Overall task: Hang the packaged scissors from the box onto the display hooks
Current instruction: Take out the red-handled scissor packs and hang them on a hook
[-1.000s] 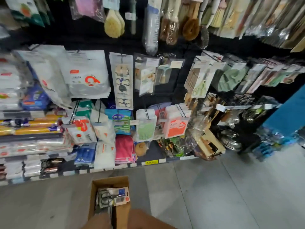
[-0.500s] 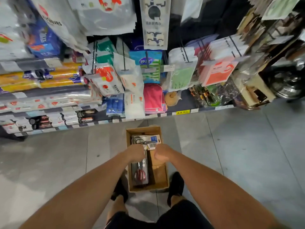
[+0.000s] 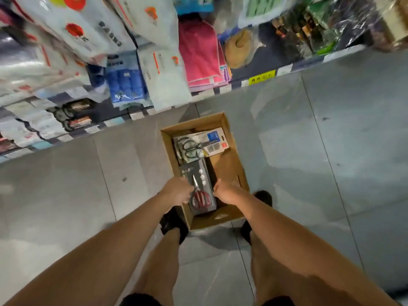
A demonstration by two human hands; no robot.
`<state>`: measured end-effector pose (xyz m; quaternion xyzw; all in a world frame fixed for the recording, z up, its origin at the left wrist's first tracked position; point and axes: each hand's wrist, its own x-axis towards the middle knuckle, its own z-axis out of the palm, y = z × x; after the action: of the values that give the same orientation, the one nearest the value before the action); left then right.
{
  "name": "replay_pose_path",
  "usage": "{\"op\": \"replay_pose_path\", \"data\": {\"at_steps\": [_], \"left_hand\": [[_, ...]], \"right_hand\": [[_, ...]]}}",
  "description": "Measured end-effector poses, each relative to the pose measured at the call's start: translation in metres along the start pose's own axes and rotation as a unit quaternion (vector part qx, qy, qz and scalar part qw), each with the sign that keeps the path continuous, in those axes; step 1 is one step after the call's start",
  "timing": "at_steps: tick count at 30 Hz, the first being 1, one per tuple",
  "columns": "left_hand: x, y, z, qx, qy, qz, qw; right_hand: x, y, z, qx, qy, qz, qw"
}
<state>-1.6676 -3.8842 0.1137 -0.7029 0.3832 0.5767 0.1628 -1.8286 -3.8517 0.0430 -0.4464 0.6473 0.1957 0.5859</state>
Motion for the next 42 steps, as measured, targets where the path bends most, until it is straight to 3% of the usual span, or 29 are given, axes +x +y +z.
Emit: {"op": "replay_pose_path", "data": {"at_steps": [5, 13, 17, 25, 30, 35, 38, 42], "left_hand": [[0.072, -0.039, 0.038, -0.164, 0.0, -0.078, 0.983], [0.173, -0.098, 0.111, -0.225, 0.019, -0.14, 0.964], [0.205, -0.117, 0.136, -0.244, 0.05, -0.152, 0.956], [0.214, -0.127, 0.155, -0.254, 0.074, -0.157, 0.952], [0.217, -0.123, 0.156, -0.241, 0.092, -0.159, 0.953], [0.218, -0.129, 0.159, -0.219, 0.109, -0.168, 0.955], [0.213, -0.134, 0.161, -0.182, 0.115, -0.182, 0.959], [0.215, -0.132, 0.168, -0.164, 0.118, -0.203, 0.958]], "right_hand": [[0.084, 0.036, 0.047, 0.019, 0.008, 0.029, 0.999], [0.214, 0.07, 0.132, 0.118, 0.019, 0.062, 0.991], [0.248, 0.08, 0.16, 0.165, 0.088, 0.075, 0.98], [0.243, 0.073, 0.183, 0.226, 0.197, 0.075, 0.951], [0.245, 0.06, 0.18, 0.313, 0.173, 0.091, 0.929], [0.239, 0.055, 0.173, 0.363, 0.081, 0.109, 0.922], [0.228, 0.068, 0.155, 0.307, 0.084, 0.094, 0.943], [0.189, 0.098, 0.119, 0.208, 0.174, 0.073, 0.96]]}}
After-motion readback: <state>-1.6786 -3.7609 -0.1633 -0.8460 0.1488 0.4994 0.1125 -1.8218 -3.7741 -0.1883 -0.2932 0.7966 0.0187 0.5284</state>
